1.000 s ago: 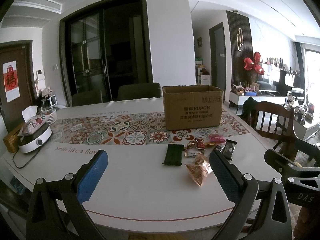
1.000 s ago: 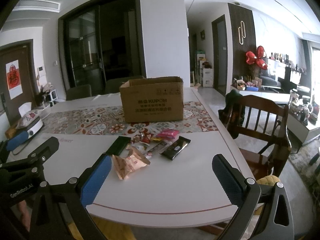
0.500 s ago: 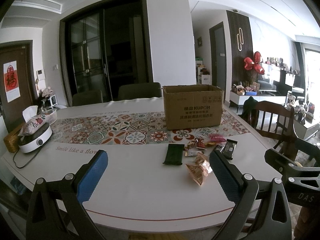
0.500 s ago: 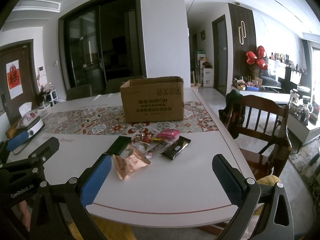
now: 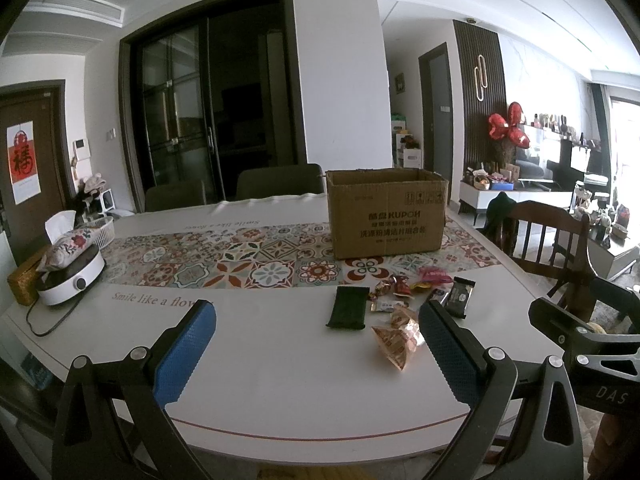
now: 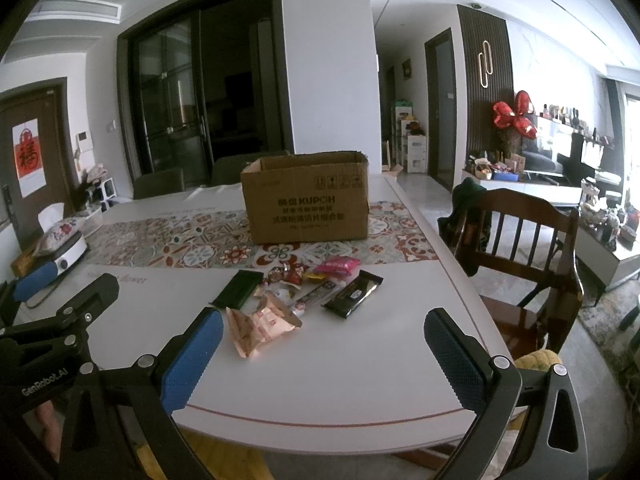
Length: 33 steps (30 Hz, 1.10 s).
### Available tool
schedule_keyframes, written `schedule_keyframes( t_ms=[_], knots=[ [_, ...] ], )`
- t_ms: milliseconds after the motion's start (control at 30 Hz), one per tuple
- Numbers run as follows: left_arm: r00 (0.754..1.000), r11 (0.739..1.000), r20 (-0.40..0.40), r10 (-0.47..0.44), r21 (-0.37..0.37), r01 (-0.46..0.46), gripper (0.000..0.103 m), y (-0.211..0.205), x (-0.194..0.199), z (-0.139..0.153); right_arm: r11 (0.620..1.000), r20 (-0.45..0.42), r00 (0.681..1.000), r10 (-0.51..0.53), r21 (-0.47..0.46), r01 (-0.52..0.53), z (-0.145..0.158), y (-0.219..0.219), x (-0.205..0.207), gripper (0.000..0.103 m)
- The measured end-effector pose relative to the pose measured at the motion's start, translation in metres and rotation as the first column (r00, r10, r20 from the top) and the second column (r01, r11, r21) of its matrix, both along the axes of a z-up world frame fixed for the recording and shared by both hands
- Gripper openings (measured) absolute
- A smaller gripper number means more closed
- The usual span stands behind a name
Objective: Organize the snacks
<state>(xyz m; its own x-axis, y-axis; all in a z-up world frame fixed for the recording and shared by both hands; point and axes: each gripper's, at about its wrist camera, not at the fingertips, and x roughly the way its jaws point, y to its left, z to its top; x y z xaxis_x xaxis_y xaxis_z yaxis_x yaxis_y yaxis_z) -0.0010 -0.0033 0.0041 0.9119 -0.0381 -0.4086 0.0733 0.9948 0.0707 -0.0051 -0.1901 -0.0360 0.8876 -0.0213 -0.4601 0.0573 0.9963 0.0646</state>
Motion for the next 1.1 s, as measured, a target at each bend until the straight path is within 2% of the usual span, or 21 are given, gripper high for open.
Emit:
schedule_keyframes(
  t_ms=[667,933,1100],
  knots=[
    [1.0,1.0,-0.015,-0.003,0.003,0.003,0.103,0.002,0.001,-0.006,1.0,-0.01,1.0,0.003,0.001,-0.003,-0.006,0.004,0.002,0.102],
    [0.996,0.998,-0.074,-0.055,0.007,0.055,0.103,-0.001,0.015,-0.019,1.0,-0.048,0.999,0.008,0.017,-0.007,-0.016,0.002,0.012,0.102],
    [0.995,0.997,-0.069,-0.077,0.007,0.078,0.103,-0.007,0.029,-0.019,1.0,-0.074,0.997,0.003,0.031,0.0,-0.022,-0.007,0.026,0.102]
  ],
)
